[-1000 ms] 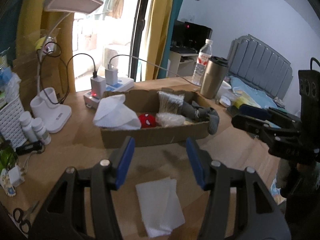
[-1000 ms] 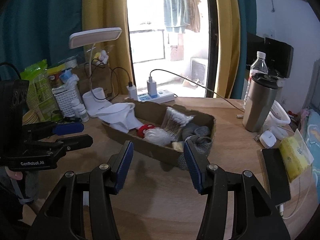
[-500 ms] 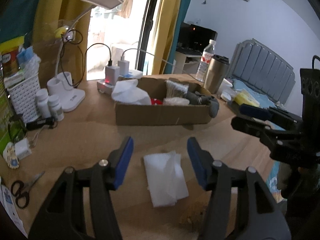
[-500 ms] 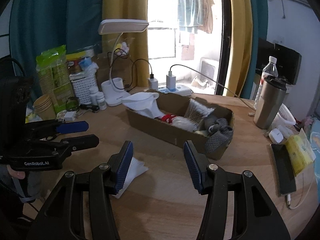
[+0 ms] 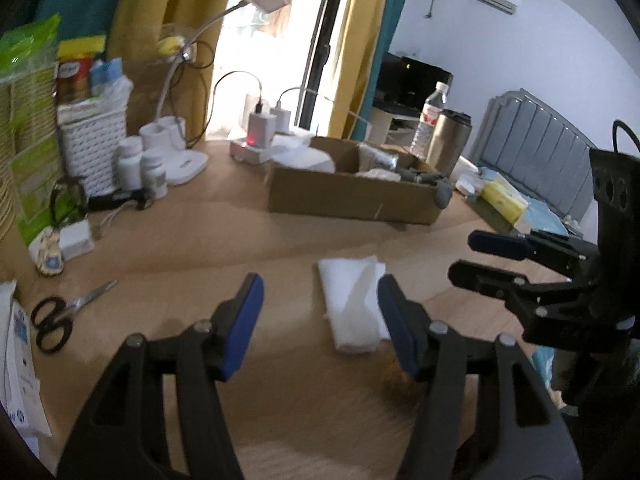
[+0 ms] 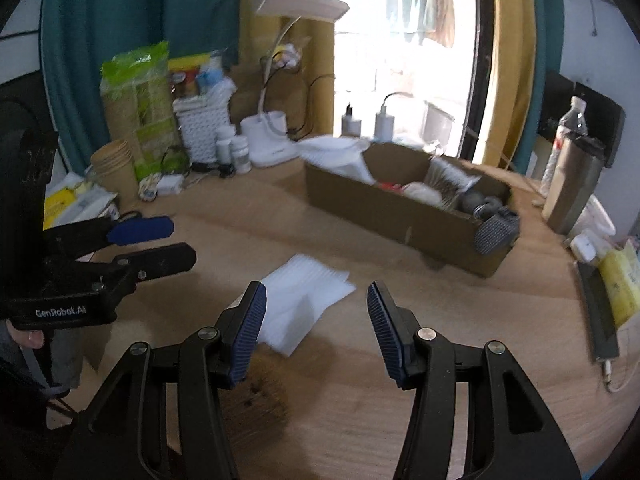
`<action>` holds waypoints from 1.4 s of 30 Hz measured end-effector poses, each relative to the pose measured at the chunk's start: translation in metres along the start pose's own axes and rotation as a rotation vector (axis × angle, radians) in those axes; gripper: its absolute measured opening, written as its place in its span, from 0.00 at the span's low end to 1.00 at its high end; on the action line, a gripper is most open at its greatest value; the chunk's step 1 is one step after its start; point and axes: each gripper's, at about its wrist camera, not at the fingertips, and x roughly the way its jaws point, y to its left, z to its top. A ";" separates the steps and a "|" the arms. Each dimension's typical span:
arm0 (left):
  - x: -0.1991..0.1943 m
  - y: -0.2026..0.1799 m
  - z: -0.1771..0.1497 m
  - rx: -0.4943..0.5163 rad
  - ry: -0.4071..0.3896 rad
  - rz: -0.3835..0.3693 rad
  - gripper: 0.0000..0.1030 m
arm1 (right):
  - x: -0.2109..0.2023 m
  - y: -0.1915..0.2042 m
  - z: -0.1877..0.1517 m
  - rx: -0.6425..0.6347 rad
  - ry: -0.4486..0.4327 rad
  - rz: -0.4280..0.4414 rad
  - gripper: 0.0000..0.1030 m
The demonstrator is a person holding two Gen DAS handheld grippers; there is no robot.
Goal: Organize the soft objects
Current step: 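Grasp the brown teddy bear with the right tool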
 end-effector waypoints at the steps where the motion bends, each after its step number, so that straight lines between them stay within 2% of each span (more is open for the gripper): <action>1: -0.001 0.002 -0.003 -0.004 0.002 0.004 0.59 | 0.001 0.003 -0.003 -0.004 0.007 0.006 0.54; 6: -0.006 0.009 -0.012 -0.017 0.000 0.013 0.60 | 0.009 0.016 -0.013 -0.011 0.044 0.031 0.55; 9: -0.008 0.010 -0.018 -0.016 0.006 0.020 0.60 | 0.014 0.020 -0.022 -0.010 0.070 0.046 0.69; 20: -0.016 0.010 -0.034 0.003 0.029 0.039 0.60 | 0.014 0.030 -0.039 0.000 0.152 0.067 0.69; 27: -0.011 0.016 -0.038 -0.059 0.047 -0.004 0.61 | 0.035 0.041 -0.044 -0.017 0.243 0.053 0.69; 34: -0.010 0.023 -0.039 -0.078 0.046 -0.020 0.61 | 0.045 0.038 -0.047 -0.018 0.293 0.023 0.54; 42: -0.004 0.021 -0.039 -0.076 0.060 -0.023 0.61 | 0.042 0.033 -0.049 -0.016 0.287 0.015 0.49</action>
